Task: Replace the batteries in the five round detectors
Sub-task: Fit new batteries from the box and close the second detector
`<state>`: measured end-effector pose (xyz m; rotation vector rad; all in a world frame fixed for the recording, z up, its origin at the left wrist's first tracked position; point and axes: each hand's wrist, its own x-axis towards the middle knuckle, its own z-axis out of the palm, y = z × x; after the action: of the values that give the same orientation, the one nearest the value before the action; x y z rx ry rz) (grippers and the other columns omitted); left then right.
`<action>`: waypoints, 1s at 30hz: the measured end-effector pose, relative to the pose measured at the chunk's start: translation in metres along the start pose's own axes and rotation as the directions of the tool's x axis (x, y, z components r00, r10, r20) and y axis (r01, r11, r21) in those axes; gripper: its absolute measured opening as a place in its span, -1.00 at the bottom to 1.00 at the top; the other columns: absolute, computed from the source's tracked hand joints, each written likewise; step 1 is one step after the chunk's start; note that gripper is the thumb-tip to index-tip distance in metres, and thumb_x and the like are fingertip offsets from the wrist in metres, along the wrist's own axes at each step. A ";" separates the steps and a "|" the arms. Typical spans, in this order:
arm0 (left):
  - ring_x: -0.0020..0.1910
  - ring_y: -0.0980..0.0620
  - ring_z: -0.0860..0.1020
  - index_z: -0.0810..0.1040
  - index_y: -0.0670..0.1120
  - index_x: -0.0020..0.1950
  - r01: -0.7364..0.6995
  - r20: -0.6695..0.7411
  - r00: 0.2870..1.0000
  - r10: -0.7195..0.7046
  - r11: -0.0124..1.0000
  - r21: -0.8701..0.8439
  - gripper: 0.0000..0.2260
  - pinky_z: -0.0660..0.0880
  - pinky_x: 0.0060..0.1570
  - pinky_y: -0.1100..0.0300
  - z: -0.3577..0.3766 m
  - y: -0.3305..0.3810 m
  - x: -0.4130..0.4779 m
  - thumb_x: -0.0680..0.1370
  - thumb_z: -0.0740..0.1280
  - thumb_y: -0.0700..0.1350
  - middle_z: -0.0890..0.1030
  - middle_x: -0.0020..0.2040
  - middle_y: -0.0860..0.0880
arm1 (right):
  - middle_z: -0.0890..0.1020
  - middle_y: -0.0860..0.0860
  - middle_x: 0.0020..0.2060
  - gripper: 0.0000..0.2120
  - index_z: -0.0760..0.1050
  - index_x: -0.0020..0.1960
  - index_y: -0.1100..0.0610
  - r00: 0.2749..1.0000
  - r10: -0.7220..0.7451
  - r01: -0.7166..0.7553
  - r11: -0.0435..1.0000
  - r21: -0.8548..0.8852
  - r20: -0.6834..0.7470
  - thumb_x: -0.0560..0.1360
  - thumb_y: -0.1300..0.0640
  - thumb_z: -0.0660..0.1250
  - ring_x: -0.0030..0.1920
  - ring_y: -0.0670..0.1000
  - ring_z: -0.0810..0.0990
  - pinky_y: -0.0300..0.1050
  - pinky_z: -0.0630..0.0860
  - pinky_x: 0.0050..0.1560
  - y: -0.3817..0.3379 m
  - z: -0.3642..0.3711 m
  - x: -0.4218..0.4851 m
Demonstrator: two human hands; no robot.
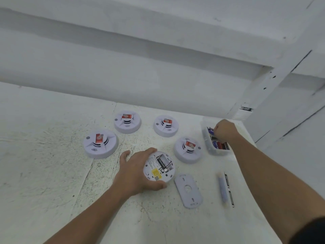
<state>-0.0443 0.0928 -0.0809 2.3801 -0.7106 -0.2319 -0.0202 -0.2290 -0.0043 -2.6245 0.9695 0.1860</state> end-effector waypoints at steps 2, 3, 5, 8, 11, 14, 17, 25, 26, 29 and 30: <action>0.17 0.35 0.19 0.16 0.21 0.43 -0.006 0.001 1.000 0.006 1.000 -0.003 0.00 -0.26 0.42 0.08 -0.002 0.001 -0.001 0.06 0.28 0.54 0.29 0.19 0.30 | 0.45 0.07 -0.40 -0.79 0.37 -0.32 0.18 1.000 0.009 -0.010 0.997 -0.078 -0.014 0.47 0.32 0.26 -0.41 0.05 0.44 -0.24 0.30 -0.47 0.002 0.007 0.004; 0.17 0.36 0.18 0.17 0.21 0.43 -0.011 -0.002 1.000 0.011 1.000 -0.007 0.02 -0.26 0.41 0.09 -0.002 0.002 -0.002 0.05 0.29 0.55 0.28 0.19 0.30 | 0.38 0.05 -0.46 -0.71 0.27 -0.38 0.17 0.999 0.015 -0.018 0.993 -0.120 -0.030 0.47 0.32 0.25 -0.47 0.01 0.35 -0.25 0.21 -0.51 0.002 0.010 0.005; 0.16 0.38 0.16 0.17 0.20 0.43 -0.015 -0.002 1.000 0.015 1.000 -0.014 0.06 -0.28 0.40 0.13 -0.003 0.004 -0.002 0.01 0.28 0.59 0.28 0.18 0.31 | 0.34 0.05 -0.49 -0.67 0.19 -0.40 0.17 0.999 0.008 -0.013 0.993 -0.116 -0.048 0.45 0.33 0.24 -0.50 -0.01 0.29 -0.24 0.15 -0.51 -0.001 0.016 0.004; 0.11 0.42 0.11 0.18 0.21 0.43 -0.006 0.000 1.000 0.006 0.999 -0.038 0.07 -0.30 0.35 0.20 -0.005 0.005 -0.003 -0.02 0.26 0.59 0.28 0.18 0.30 | 0.31 0.06 -0.49 -0.67 0.17 -0.41 0.17 0.999 0.018 -0.022 0.996 -0.083 -0.041 0.45 0.35 0.21 -0.49 -0.01 0.26 -0.22 0.15 -0.49 -0.006 0.017 0.004; 0.10 0.43 0.10 0.18 0.22 0.42 -0.019 -0.010 1.000 0.018 0.999 -0.044 0.08 -0.29 0.35 0.19 -0.006 0.006 -0.004 -0.03 0.26 0.60 0.32 0.20 0.27 | 0.32 0.05 -0.48 -0.68 0.18 -0.40 0.17 0.999 0.002 -0.006 0.997 -0.079 -0.052 0.46 0.34 0.20 -0.48 -0.02 0.27 -0.21 0.16 -0.50 -0.003 0.020 0.005; 0.01 0.54 0.01 0.17 0.23 0.42 0.004 0.001 1.000 -0.004 0.998 -0.059 0.00 -0.30 0.33 0.22 -0.007 0.007 -0.005 0.03 0.27 0.52 0.28 0.16 0.28 | 0.33 0.06 -0.48 -0.76 0.26 -0.36 0.20 1.000 -0.013 0.011 0.997 -0.078 -0.023 0.45 0.33 0.22 -0.44 0.06 0.35 -0.22 0.19 -0.48 0.002 0.020 0.008; 0.08 0.40 0.04 0.16 0.23 0.42 0.010 0.003 1.000 -0.010 0.999 -0.040 -0.01 -0.28 0.38 0.16 -0.008 0.007 -0.005 0.04 0.25 0.52 0.27 0.17 0.28 | 0.50 0.12 -0.36 -0.89 0.40 -0.20 0.17 0.999 -0.021 0.021 1.000 0.014 0.031 0.49 0.27 0.26 -0.31 0.11 0.50 -0.21 0.43 -0.36 -0.001 0.009 0.005; 0.18 0.32 0.22 0.19 0.21 0.43 -0.023 -0.009 1.000 0.023 1.000 -0.016 -0.02 -0.23 0.41 0.06 -0.004 0.002 -0.003 0.06 0.24 0.54 0.28 0.18 0.31 | 0.45 0.05 -0.35 -0.79 0.40 -0.29 0.19 0.998 -0.064 0.058 0.799 0.599 -0.011 0.46 0.33 0.38 -0.23 0.08 0.48 -0.46 0.42 -0.16 0.015 -0.011 -0.004; 0.18 0.33 0.22 0.19 0.21 0.43 -0.025 -0.009 1.000 0.025 1.000 -0.015 -0.02 -0.23 0.41 0.06 -0.003 0.002 -0.003 0.06 0.24 0.54 0.28 0.18 0.31 | 0.48 0.07 -0.32 -0.83 0.43 -0.25 0.23 0.999 -0.039 0.052 0.702 0.711 -0.035 0.47 0.32 0.37 -0.23 0.09 0.50 -0.40 0.50 -0.17 0.013 -0.014 -0.008; 0.20 0.32 0.25 0.19 0.22 0.43 -0.029 -0.014 0.999 0.029 0.999 -0.016 -0.01 -0.22 0.42 0.05 -0.001 0.001 -0.002 0.05 0.23 0.55 0.29 0.18 0.31 | 0.54 0.15 -0.26 -0.88 0.45 -0.17 0.28 0.998 0.063 -0.028 0.454 0.890 -0.001 0.46 0.33 0.39 -0.32 0.14 0.55 -0.17 0.61 -0.28 0.009 -0.016 -0.025; 0.22 0.31 0.26 0.18 0.22 0.43 -0.032 -0.014 0.999 0.032 0.999 -0.012 -0.01 -0.21 0.42 0.04 -0.001 0.000 -0.001 0.05 0.22 0.57 0.29 0.18 0.31 | 0.54 0.16 -0.26 -0.89 0.45 -0.17 0.27 0.999 0.044 -0.019 0.420 0.907 0.000 0.45 0.37 0.38 -0.34 0.13 0.55 -0.16 0.59 -0.30 0.004 -0.017 -0.033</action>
<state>-0.0451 0.0938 -0.0799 2.3545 -0.7380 -0.2051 -0.0475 -0.2180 0.0182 -1.5587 0.7814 -0.3115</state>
